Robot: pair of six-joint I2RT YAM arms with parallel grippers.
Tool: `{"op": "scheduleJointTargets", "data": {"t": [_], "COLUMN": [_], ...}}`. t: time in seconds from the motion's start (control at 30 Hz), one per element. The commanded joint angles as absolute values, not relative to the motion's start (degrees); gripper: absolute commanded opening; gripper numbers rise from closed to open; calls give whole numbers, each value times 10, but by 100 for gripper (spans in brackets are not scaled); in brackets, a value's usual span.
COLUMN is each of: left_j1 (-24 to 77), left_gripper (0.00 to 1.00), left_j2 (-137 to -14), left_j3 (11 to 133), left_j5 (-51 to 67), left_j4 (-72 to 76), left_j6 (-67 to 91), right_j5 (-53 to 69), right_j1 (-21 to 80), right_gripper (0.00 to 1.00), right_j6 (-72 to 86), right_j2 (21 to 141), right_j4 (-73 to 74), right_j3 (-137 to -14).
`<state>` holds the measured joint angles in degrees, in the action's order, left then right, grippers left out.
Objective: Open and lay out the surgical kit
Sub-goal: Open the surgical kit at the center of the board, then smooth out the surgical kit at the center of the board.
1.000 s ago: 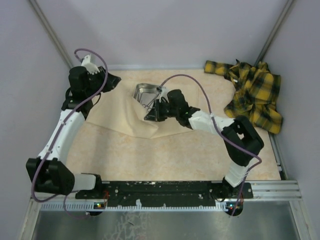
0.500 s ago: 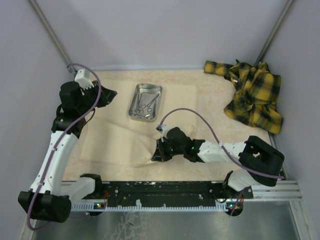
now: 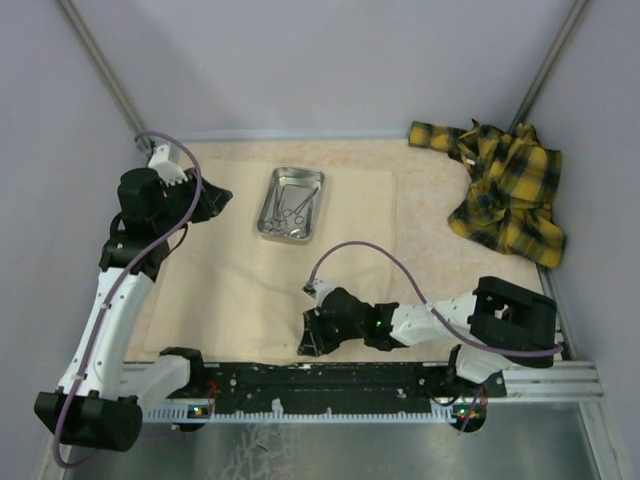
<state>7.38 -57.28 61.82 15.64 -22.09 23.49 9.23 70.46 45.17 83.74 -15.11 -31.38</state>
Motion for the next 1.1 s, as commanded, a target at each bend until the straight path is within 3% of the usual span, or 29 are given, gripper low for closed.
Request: {"op": "scheduleJointTargets", "data": {"t": [0.0, 0.07, 0.23, 0.4, 0.63, 1.07], "left_j1": [76, 76, 76, 76, 74, 49], "left_gripper": [38, 47, 67, 99, 99, 100], "left_j2": [-586, -598, -646, -725, -838, -1106], "left_j3": [615, 614, 622, 651, 693, 888], "left_j5": [141, 130, 108, 85, 33, -116], "left_j4": [-232, -231, -218, -194, -155, -179], "left_j6": [221, 220, 222, 235, 245, 210], "right_j5": [52, 27, -97, -124, -84, -32], "right_j1": [718, 718, 705, 518, 291, 151], "right_gripper": [39, 58, 79, 79, 76, 74], "right_j6": [469, 461, 426, 382, 280, 216], "right_j2": [816, 781, 666, 600, 694, 1038], "right_j4": [-144, -98, 124, 254, 241, 184], "right_j3": [-314, -329, -416, -473, -586, -805]}}
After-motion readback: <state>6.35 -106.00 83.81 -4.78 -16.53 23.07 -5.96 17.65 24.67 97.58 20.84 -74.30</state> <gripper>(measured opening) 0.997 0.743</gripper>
